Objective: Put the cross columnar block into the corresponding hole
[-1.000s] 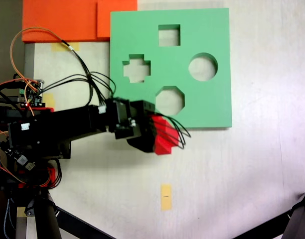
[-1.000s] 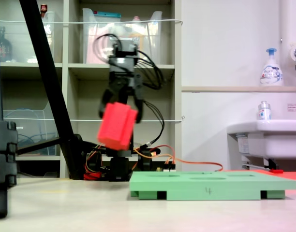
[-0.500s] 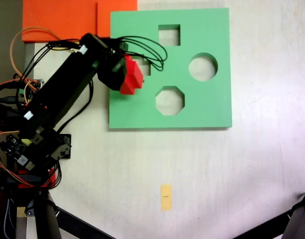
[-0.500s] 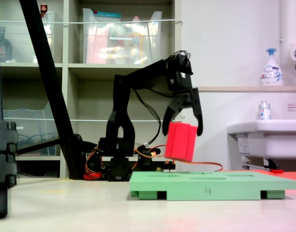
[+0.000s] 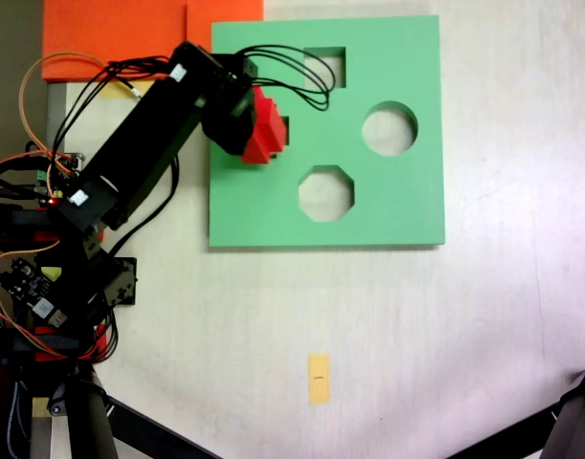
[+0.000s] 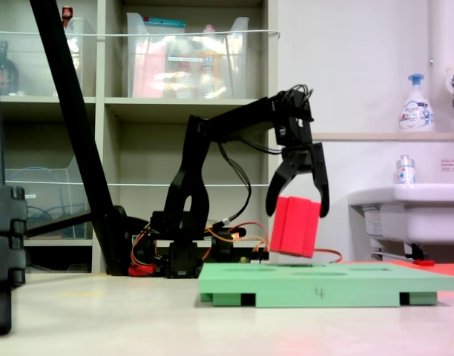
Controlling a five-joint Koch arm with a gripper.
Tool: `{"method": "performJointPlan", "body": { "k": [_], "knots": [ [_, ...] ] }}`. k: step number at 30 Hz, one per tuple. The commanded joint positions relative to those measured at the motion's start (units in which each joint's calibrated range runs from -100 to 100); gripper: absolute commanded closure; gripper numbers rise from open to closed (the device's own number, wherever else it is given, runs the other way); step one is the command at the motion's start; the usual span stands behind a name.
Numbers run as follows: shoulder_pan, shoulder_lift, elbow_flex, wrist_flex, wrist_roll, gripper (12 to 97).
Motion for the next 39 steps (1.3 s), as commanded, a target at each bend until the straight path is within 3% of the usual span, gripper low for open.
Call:
{"method": "performJointPlan", "body": {
  "k": [1,39],
  "knots": [
    [0.4,0.1,6.2,-1.9,0.3,71.0],
    [1.3,13.4,8.7,0.9,0.7,70.9]
  ]
}}
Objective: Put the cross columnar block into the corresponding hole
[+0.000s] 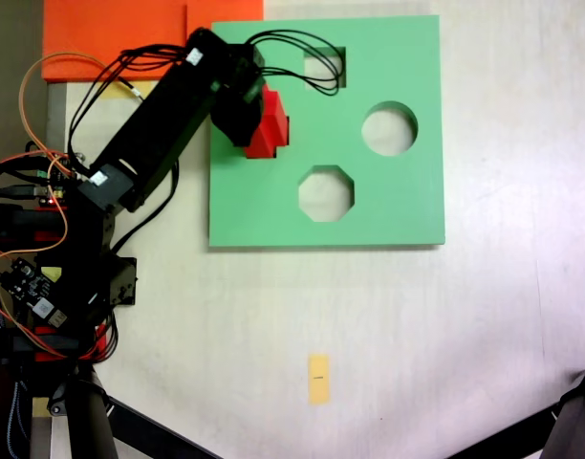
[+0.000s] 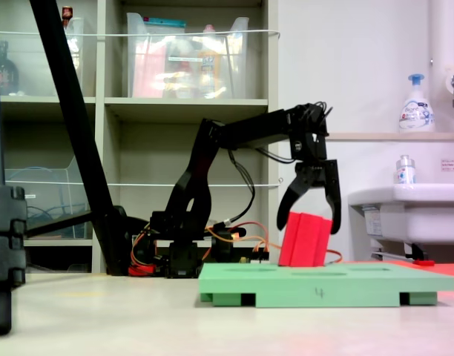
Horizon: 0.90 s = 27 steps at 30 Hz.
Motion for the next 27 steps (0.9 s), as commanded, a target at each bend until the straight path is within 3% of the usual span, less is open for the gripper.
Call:
{"method": "performJointPlan", "body": {
  "k": [1,20,23,25,27],
  "knots": [
    [0.4,0.7,3.7,0.5,0.0,70.9],
    [0.7,5.3,2.1,0.5,0.0,68.3],
    [0.7,2.2,-1.6,0.1,-0.3,56.2],
    [0.7,-0.3,-3.5,0.2,-0.8,55.0],
    [0.6,-2.0,-4.1,0.2,-0.9,48.2]
  ]
}}
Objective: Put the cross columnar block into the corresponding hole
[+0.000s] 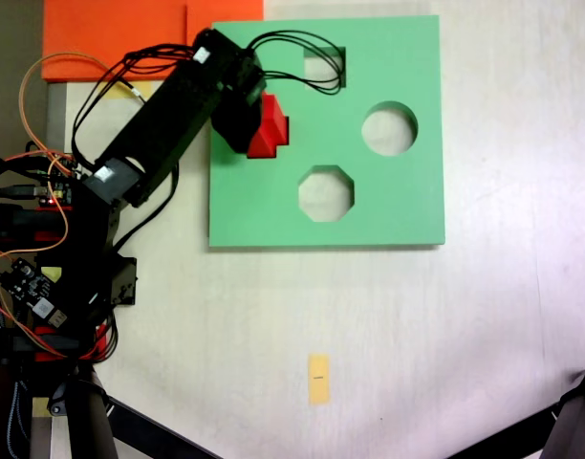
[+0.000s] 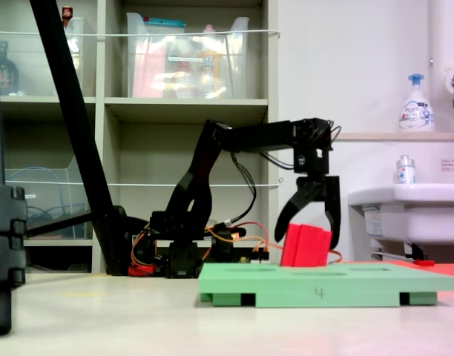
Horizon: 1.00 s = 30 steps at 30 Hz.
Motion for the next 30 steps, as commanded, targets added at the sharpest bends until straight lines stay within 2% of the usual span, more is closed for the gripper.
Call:
{"method": "performJointPlan", "body": {
  "k": [1,4,6,10,14,15,16,20,24,27,30],
  "knots": [
    [0.0,-4.7,0.9,-0.1,-0.5,42.6],
    [-0.6,-6.4,0.9,-0.1,-1.2,28.7],
    [-1.1,-7.7,0.9,-0.1,-2.3,23.8],
    [-1.6,-14.9,2.1,-0.4,-5.2,24.0],
    [-3.0,-29.3,2.4,0.0,-12.7,24.4],
    [-3.6,-32.7,2.4,0.1,-14.6,25.3],
    [-4.8,-37.3,2.4,0.4,-18.6,31.7],
    [-8.6,-48.2,4.2,0.7,-33.7,33.2],
    [-14.1,-59.8,3.5,0.8,-50.5,44.8],
    [-19.0,-62.4,-0.2,0.7,-54.3,49.7],
    [-22.6,-68.8,-13.9,1.3,-58.0,50.3]
  ]
}}
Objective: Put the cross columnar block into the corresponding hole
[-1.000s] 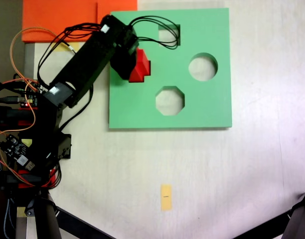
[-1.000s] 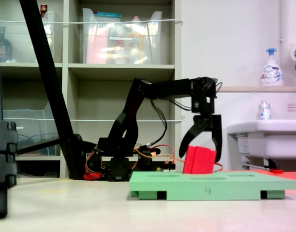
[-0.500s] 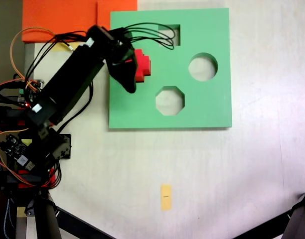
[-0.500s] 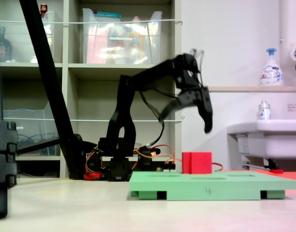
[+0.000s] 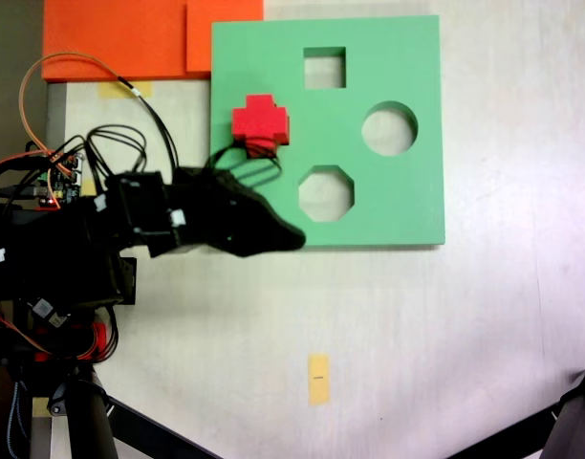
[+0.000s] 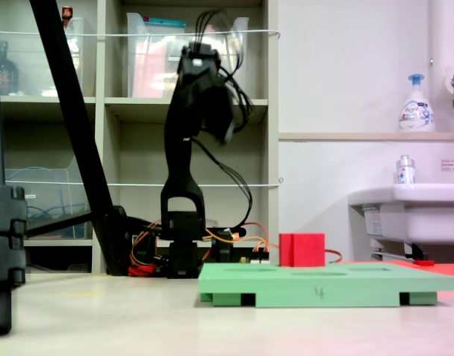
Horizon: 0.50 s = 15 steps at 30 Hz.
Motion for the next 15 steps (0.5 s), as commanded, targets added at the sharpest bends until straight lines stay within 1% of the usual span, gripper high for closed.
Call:
{"method": "performJointPlan", "body": {
  "k": [1,5,7,8,9,11,15],
  "knots": [
    [-2.2,-7.1,-8.5,3.8,-3.7,51.3],
    [-4.1,-17.0,-34.1,22.8,-5.6,52.5],
    [-4.1,-28.9,-51.1,38.6,-7.7,56.6],
    [-4.1,-35.4,-60.7,48.2,-9.5,56.7],
    [-4.1,-36.0,-71.2,58.2,-10.9,56.7],
    [-4.9,-36.0,-84.8,71.4,-12.9,56.6],
    [-5.9,-36.0,-102.5,88.1,-14.9,56.7]
  ]
}}
